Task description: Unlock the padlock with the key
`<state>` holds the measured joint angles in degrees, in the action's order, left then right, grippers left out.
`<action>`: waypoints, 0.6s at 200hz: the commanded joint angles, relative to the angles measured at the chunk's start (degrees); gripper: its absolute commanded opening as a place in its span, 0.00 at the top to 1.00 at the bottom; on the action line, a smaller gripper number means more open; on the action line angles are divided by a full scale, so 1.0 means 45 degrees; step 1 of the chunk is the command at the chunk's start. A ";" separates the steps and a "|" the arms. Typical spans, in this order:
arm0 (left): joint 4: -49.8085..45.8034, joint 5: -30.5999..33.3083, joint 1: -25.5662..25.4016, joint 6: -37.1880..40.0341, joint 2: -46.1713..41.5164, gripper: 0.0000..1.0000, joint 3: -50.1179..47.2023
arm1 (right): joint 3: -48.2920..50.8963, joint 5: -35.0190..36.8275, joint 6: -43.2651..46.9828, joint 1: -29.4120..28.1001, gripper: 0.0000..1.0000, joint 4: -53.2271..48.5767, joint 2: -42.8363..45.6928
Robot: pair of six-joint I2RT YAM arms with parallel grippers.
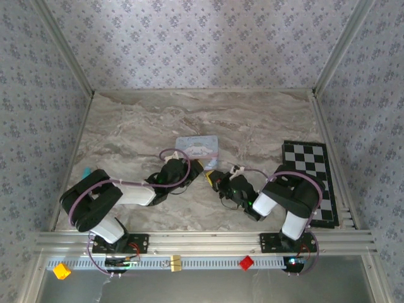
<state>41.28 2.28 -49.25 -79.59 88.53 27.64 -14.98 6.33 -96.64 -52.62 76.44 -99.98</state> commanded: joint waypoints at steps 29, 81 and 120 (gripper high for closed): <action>0.1033 -0.1413 -0.0661 -0.0184 0.0051 1.00 0.1066 | -0.0627 -0.0644 0.0597 -0.0418 1.00 -0.0438 0.0866; 0.1190 -0.1927 -0.0782 -0.0116 0.0022 1.00 0.1098 | -0.0029 -0.0713 0.1068 0.0332 1.00 -0.1109 0.1649; 0.0592 -0.2115 -0.1243 0.0125 -0.0056 1.00 0.1583 | -0.0402 -0.1157 0.1299 0.0550 1.00 -0.1139 0.1667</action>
<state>39.92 0.43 -51.18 -79.46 88.66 30.41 -14.39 5.23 -92.95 -50.06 70.35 -93.12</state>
